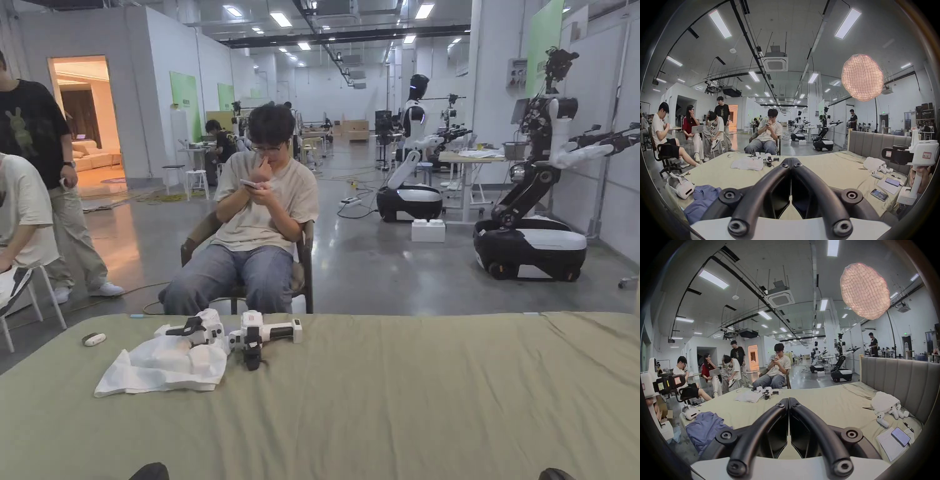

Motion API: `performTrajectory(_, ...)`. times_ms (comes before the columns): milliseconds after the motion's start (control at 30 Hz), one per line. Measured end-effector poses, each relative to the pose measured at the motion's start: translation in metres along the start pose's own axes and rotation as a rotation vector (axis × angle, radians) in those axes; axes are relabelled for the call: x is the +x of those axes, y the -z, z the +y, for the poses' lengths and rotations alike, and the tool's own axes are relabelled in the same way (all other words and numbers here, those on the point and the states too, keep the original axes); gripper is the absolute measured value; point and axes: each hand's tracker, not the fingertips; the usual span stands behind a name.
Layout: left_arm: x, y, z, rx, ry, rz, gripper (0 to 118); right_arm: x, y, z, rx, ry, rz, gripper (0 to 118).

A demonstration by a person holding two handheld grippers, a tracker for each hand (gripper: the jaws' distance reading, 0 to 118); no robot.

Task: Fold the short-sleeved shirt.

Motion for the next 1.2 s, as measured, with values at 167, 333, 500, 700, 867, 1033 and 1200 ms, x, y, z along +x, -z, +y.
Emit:
performTrajectory(167,-0.024,-0.020,-0.005,-0.025,0.015,0.107,0,-0.023,0.023,-0.009,-0.030,0.010,0.102,0)
performTrajectory(333,-0.063,-0.037,-0.019,-0.097,0.038,0.238,13,-0.041,0.043,-0.020,-0.095,0.038,0.184,0)
performTrajectory(500,-0.119,-0.013,-0.060,-0.303,0.003,0.310,54,-0.051,0.050,-0.034,-0.147,0.001,0.226,0)
performTrajectory(700,-0.194,0.059,-0.152,-0.525,-0.159,0.250,95,-0.049,0.056,-0.052,-0.235,-0.019,0.219,0)
performTrajectory(867,-0.239,0.129,-0.222,-0.712,-0.235,0.270,92,-0.035,0.060,-0.069,-0.337,-0.009,0.168,0)
performTrajectory(1033,-0.261,0.171,-0.274,-0.904,-0.191,0.314,71,-0.019,0.059,-0.086,-0.428,-0.011,0.123,0)
performTrajectory(1200,-0.256,0.171,-0.279,-0.919,-0.167,0.314,48,-0.005,0.054,-0.103,-0.491,0.036,0.088,0)
